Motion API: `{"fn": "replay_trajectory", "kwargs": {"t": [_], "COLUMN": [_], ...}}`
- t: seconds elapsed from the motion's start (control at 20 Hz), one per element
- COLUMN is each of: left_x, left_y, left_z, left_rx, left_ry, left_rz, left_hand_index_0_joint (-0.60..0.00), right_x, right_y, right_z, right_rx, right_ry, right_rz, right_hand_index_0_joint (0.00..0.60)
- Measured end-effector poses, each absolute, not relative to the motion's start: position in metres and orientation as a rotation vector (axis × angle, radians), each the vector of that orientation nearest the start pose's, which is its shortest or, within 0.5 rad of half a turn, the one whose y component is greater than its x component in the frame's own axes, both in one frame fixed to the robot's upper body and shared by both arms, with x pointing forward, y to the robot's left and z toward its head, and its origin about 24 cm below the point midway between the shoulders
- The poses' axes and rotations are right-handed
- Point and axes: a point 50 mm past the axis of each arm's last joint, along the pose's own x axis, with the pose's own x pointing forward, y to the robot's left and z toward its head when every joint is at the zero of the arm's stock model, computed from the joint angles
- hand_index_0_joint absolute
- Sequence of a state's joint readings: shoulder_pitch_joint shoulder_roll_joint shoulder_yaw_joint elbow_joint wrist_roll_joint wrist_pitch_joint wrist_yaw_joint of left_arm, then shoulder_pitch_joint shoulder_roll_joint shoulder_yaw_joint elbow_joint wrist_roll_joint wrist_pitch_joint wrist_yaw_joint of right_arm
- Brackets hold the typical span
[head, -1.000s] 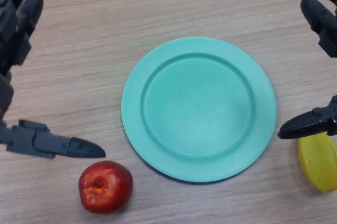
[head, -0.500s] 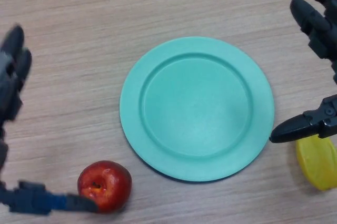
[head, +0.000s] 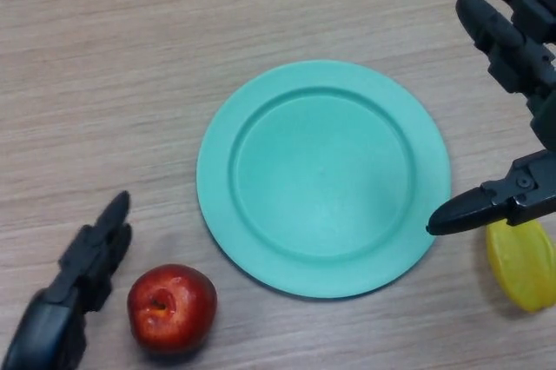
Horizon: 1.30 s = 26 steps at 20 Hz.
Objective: Pick up the red apple and place it on the plate
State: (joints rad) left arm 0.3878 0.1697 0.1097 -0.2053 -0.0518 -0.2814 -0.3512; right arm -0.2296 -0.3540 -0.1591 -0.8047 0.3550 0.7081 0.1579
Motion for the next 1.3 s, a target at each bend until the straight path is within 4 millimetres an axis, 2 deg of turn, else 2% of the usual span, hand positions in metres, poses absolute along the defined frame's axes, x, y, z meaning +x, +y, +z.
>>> {"fn": "replay_trajectory", "kwargs": {"t": [0.1,0.15,0.2,0.25,0.3,0.35,0.4,0.55,0.65,0.8,0.9,1.05,1.1,1.2,1.3], "left_x": [0.177,0.179,0.18,0.18,0.181,0.182,0.182,0.183,0.185,0.195,0.209,0.232,0.24,0.248,0.251], "left_y": [0.197,0.195,0.193,0.193,0.193,0.194,0.195,0.194,0.191,0.179,0.167,0.146,0.133,0.114,0.105], "left_z": [0.042,0.041,0.04,0.04,0.039,0.038,0.037,0.041,0.055,0.103,0.118,0.126,0.126,0.117,0.109], "left_rx": [0.185,0.179,0.172,0.172,0.178,0.203,0.208,0.277,0.314,0.347,0.348,0.362,0.378,0.454,0.517], "left_ry": [-0.092,-0.093,-0.091,-0.091,-0.086,-0.078,-0.052,-0.011,-0.046,-0.203,-0.214,-0.178,-0.185,-0.175,-0.172], "left_rz": [-0.223,-0.222,-0.218,-0.219,-0.209,-0.201,-0.201,-0.206,-0.209,-0.221,-0.254,-0.321,-0.368,-0.429,-0.46], "left_hand_index_0_joint": [0.0,-0.05,-0.2,-0.3,-0.45,-0.55,-0.6,-0.6,-0.6,-0.6,-0.6,-0.6,-0.6,-0.6,-0.6], "right_x": [0.229,0.229,0.229,0.229,0.229,0.228,0.226,0.224,0.222,0.219,0.219,0.217,0.215,0.213,0.212], "right_y": [-0.166,-0.166,-0.166,-0.166,-0.167,-0.167,-0.171,-0.182,-0.184,-0.184,-0.184,-0.185,-0.184,-0.184,-0.188], "right_z": [0.215,0.215,0.215,0.215,0.215,0.215,0.214,0.218,0.22,0.222,0.222,0.223,0.225,0.227,0.226], "right_rx": [-0.137,-0.137,-0.137,-0.137,-0.137,-0.137,-0.114,-0.127,-0.135,-0.13,-0.13,-0.131,-0.135,-0.142,-0.147], "right_ry": [-0.313,-0.314,-0.315,-0.315,-0.315,-0.314,-0.309,-0.314,-0.326,-0.335,-0.335,-0.344,-0.353,-0.364,-0.358], "right_rz": [0.311,0.309,0.308,0.307,0.305,0.303,0.304,0.253,0.237,0.246,0.244,0.235,0.234,0.237,0.219], "right_hand_index_0_joint": [0.0,0.0,0.0,0.0,0.0,0.0,0.0,0.0,0.0,0.0,0.0,0.0,0.0,0.0,0.0]}}
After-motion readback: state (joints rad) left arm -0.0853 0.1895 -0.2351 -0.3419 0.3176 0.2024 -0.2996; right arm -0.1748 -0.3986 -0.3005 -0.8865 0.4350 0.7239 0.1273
